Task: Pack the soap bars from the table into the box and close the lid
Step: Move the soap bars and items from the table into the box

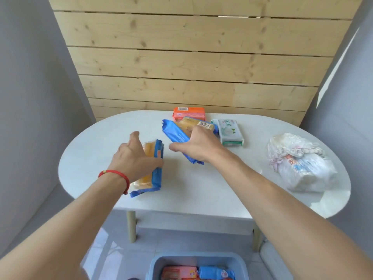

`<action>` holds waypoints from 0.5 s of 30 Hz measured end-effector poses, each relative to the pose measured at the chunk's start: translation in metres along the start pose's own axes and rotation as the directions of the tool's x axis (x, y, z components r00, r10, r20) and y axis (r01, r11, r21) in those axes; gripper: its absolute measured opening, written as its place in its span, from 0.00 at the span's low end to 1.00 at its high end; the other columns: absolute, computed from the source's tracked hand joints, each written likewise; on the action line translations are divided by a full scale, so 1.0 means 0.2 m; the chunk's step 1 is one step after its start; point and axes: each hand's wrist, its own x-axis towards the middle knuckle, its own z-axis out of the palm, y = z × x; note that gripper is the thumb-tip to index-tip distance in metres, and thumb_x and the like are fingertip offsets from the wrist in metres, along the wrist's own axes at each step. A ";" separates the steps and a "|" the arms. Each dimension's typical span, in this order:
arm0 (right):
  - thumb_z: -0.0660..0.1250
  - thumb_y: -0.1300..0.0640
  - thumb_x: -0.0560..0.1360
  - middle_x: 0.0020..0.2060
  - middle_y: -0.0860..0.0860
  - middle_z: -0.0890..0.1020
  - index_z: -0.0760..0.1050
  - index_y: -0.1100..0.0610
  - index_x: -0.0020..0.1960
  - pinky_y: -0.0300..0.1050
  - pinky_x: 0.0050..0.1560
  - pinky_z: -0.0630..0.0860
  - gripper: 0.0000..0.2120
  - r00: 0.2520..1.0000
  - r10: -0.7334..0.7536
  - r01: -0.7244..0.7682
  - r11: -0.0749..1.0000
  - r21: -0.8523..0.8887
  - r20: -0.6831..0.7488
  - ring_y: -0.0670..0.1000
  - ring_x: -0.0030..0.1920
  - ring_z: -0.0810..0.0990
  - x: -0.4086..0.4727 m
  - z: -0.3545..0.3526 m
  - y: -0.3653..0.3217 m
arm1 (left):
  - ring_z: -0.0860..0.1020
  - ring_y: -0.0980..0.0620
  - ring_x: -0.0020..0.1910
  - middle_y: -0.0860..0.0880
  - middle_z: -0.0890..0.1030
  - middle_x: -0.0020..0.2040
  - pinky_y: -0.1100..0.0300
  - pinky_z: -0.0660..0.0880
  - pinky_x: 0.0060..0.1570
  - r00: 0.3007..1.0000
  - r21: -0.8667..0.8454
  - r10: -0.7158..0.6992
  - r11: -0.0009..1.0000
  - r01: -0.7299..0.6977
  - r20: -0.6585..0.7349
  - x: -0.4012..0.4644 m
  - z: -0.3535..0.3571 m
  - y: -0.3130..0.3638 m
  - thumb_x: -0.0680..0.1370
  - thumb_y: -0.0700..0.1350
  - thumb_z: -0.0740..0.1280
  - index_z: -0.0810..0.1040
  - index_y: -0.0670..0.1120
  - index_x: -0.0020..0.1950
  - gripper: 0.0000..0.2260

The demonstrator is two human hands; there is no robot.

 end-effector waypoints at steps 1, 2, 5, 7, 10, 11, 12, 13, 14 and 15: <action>0.72 0.35 0.62 0.30 0.48 0.82 0.76 0.58 0.40 0.43 0.30 0.72 0.25 1.000 0.008 -0.009 0.999 0.046 0.027 0.50 0.30 0.80 -0.03 0.01 0.00 | 0.78 0.42 0.56 0.42 0.77 0.59 0.53 0.76 0.49 0.999 -0.047 0.022 0.999 -0.020 0.045 -0.06 -0.02 -0.03 0.65 0.56 0.75 0.58 0.52 0.76 0.44; 0.72 0.33 0.63 0.31 0.48 0.81 0.76 0.57 0.41 0.44 0.32 0.71 0.27 0.998 0.015 -0.021 0.995 0.102 0.062 0.50 0.31 0.80 -0.07 0.00 0.01 | 0.79 0.45 0.54 0.45 0.79 0.57 0.54 0.76 0.45 0.994 -0.096 0.050 0.995 -0.041 0.094 -0.12 -0.04 -0.04 0.65 0.58 0.75 0.59 0.54 0.76 0.43; 0.72 0.31 0.64 0.36 0.53 0.82 0.78 0.58 0.46 0.46 0.42 0.73 0.30 0.975 0.012 -0.095 0.925 0.369 0.220 0.51 0.36 0.80 -0.20 -0.02 0.06 | 0.82 0.50 0.48 0.50 0.83 0.50 0.54 0.78 0.48 0.961 -0.272 0.064 0.962 0.013 0.271 -0.33 -0.06 -0.09 0.64 0.58 0.76 0.64 0.57 0.72 0.39; 0.70 0.30 0.66 0.50 0.60 0.86 0.80 0.61 0.58 0.52 0.51 0.77 0.37 0.948 0.021 -0.177 0.862 0.475 0.317 0.57 0.47 0.85 -0.29 -0.03 0.11 | 0.84 0.46 0.48 0.48 0.84 0.51 0.47 0.79 0.56 0.936 -0.420 0.077 0.904 0.079 0.343 -0.45 -0.04 -0.13 0.62 0.55 0.76 0.69 0.55 0.68 0.36; 0.65 0.36 0.75 0.54 0.62 0.85 0.82 0.55 0.57 0.54 0.51 0.75 0.25 0.926 0.005 -0.229 0.801 0.553 0.377 0.62 0.47 0.85 -0.44 -0.05 0.15 | 0.84 0.44 0.48 0.41 0.82 0.53 0.49 0.82 0.53 0.933 -0.616 0.101 0.774 0.144 0.345 -0.63 0.02 -0.21 0.62 0.48 0.75 0.75 0.53 0.62 0.28; 0.65 0.38 0.76 0.52 0.61 0.86 0.83 0.53 0.54 0.54 0.47 0.76 0.21 0.920 0.000 -0.241 0.790 0.564 0.393 0.59 0.44 0.84 -0.49 -0.06 0.17 | 0.84 0.43 0.48 0.39 0.82 0.53 0.51 0.82 0.49 0.932 -0.654 0.107 0.740 0.158 0.346 -0.68 0.05 -0.24 0.62 0.46 0.75 0.76 0.53 0.60 0.26; 0.65 0.39 0.77 0.48 0.59 0.87 0.84 0.51 0.51 0.53 0.44 0.77 0.18 0.909 -0.015 -0.245 0.791 0.561 0.417 0.57 0.42 0.84 -0.54 -0.07 0.18 | 0.84 0.42 0.47 0.38 0.82 0.53 0.52 0.83 0.47 0.926 -0.674 0.115 0.718 0.172 0.359 -0.72 0.09 -0.28 0.62 0.45 0.75 0.77 0.53 0.59 0.25; 0.65 0.40 0.77 0.46 0.57 0.87 0.85 0.50 0.49 0.51 0.42 0.79 0.16 0.893 -0.040 -0.242 0.797 0.553 0.448 0.55 0.41 0.84 -0.60 -0.07 0.20 | 0.84 0.41 0.47 0.38 0.82 0.52 0.50 0.83 0.47 0.912 -0.674 0.103 0.707 0.214 0.398 -0.77 0.14 -0.32 0.62 0.44 0.75 0.77 0.53 0.58 0.25; 0.66 0.41 0.76 0.45 0.56 0.87 0.85 0.52 0.49 0.49 0.41 0.80 0.16 0.878 -0.067 -0.231 0.808 0.542 0.474 0.55 0.41 0.85 -0.65 -0.07 0.22 | 0.84 0.41 0.47 0.38 0.82 0.51 0.48 0.82 0.48 0.892 -0.653 0.072 0.708 0.270 0.446 -0.81 0.20 -0.36 0.62 0.44 0.76 0.76 0.52 0.59 0.25; 0.68 0.41 0.75 0.45 0.57 0.87 0.84 0.55 0.51 0.48 0.41 0.81 0.19 0.866 -0.087 -0.219 0.819 0.531 0.493 0.55 0.41 0.84 -0.69 -0.08 0.24 | 0.84 0.42 0.44 0.39 0.82 0.48 0.48 0.82 0.47 0.873 -0.611 0.025 0.724 0.320 0.486 -0.83 0.27 -0.41 0.62 0.44 0.76 0.75 0.51 0.59 0.26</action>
